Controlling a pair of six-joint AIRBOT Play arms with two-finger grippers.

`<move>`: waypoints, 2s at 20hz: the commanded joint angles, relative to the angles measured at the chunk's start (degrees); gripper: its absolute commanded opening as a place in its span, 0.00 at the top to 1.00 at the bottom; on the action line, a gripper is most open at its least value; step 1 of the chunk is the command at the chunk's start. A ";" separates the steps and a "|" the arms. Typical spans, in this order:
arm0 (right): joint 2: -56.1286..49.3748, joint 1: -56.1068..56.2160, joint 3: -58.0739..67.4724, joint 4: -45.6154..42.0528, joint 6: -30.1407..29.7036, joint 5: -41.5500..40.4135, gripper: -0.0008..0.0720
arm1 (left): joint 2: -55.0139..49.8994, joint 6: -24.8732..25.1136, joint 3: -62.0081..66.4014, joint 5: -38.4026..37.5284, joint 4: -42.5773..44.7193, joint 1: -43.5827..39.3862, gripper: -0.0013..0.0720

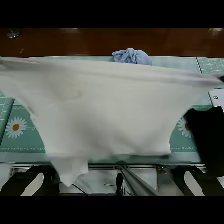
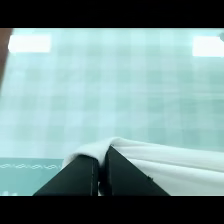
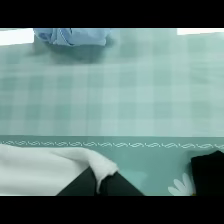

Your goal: Fold the shirts.

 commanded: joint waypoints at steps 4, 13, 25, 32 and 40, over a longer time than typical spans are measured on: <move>-27.04 0.02 -3.04 12.98 -5.40 -18.23 0.96 | -25.66 -6.32 -1.49 12.37 -6.16 0.22 0.91; -55.01 0.02 13.94 21.59 -3.28 -24.57 0.96 | -39.50 -9.73 -1.49 26.82 -17.62 0.13 0.91; -54.53 -3.54 10.38 11.26 -7.76 -5.01 0.96 | -40.46 6.05 -6.95 1.90 -17.66 4.11 0.91; -54.38 -1.64 5.22 12.15 -6.99 -6.03 0.19 | -40.87 6.12 -8.13 -1.77 -19.78 3.93 0.54; -39.54 -11.23 4.15 6.34 -6.10 4.66 0.13 | -28.61 7.52 -19.67 -10.69 -17.92 10.40 0.03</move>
